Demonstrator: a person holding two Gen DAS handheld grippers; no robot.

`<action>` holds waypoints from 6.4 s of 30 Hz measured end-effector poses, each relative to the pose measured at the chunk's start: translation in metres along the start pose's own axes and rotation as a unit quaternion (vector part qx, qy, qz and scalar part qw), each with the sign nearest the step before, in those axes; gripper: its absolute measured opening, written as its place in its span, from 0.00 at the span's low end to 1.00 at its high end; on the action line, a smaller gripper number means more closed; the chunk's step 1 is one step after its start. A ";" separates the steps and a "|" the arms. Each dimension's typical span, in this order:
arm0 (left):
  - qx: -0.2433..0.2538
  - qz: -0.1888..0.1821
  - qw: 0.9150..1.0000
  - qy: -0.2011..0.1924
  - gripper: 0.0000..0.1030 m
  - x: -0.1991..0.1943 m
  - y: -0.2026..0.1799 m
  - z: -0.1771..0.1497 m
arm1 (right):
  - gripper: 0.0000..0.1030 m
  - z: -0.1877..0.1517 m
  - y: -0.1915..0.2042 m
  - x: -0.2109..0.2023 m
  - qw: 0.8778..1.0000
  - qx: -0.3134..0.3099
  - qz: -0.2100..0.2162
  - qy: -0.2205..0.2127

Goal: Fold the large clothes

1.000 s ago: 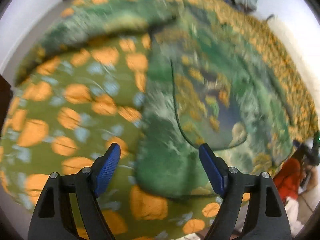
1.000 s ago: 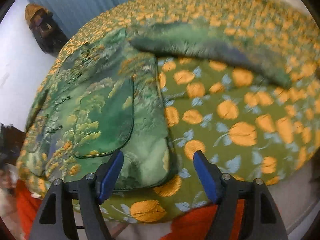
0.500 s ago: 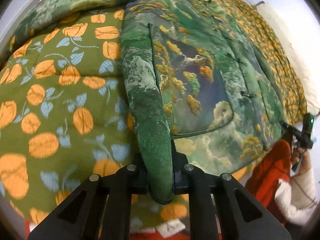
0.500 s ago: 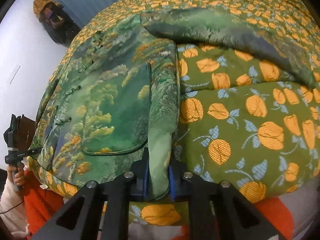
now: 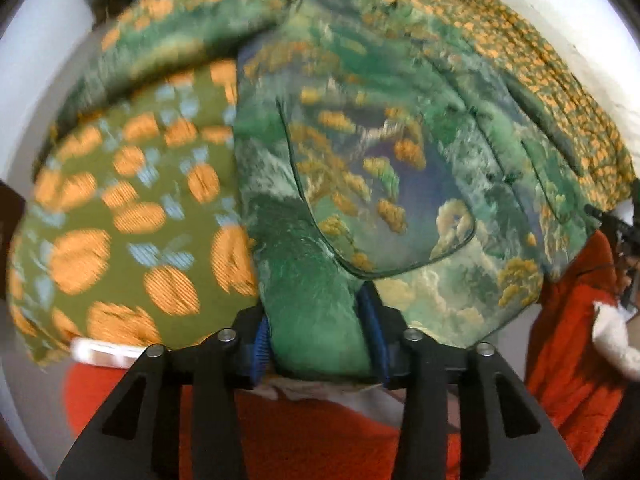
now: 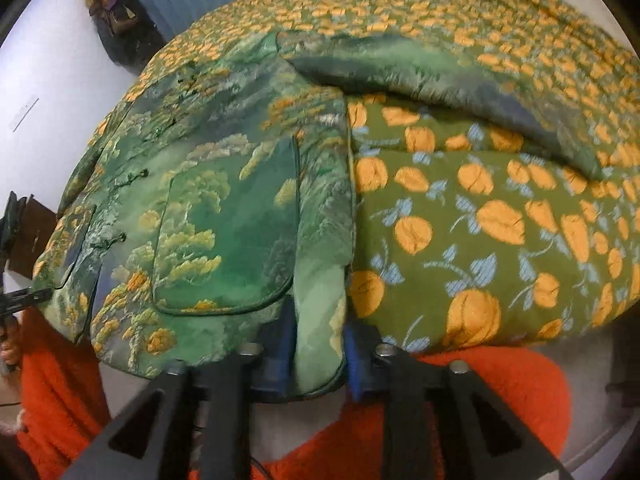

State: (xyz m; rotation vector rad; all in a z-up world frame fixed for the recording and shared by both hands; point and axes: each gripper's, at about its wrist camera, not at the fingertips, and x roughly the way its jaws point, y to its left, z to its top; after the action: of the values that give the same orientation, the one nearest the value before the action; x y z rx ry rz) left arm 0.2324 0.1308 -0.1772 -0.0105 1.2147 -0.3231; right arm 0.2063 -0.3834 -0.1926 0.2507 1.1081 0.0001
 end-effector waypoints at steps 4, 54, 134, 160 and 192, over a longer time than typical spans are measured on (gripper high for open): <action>0.027 0.031 0.995 -0.091 0.78 -0.040 -0.015 0.014 | 0.52 0.007 0.000 -0.027 0.999 -0.005 -0.010 -0.041; -0.049 0.047 0.981 -0.183 0.99 -0.008 -0.049 0.060 | 0.09 0.117 -0.154 -0.058 0.927 0.203 -0.005 -0.317; -0.044 -0.028 0.997 -0.063 0.06 0.107 -0.067 0.258 | 0.63 0.133 0.069 0.003 0.985 -0.076 0.035 -0.153; -0.033 -0.010 0.998 -0.053 0.08 0.179 -0.053 0.260 | 0.33 0.265 0.066 0.173 0.994 -0.100 0.031 -0.008; -0.038 0.008 0.997 -0.060 0.09 0.182 -0.057 0.255 | 0.33 0.194 0.078 0.168 0.990 -0.136 0.021 0.005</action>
State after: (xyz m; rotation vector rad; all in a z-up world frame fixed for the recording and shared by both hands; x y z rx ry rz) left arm 0.5099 -0.0112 -0.2434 -0.0849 1.1076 -0.2590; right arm 0.4636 -0.3255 -0.2439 0.0287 1.0999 0.1898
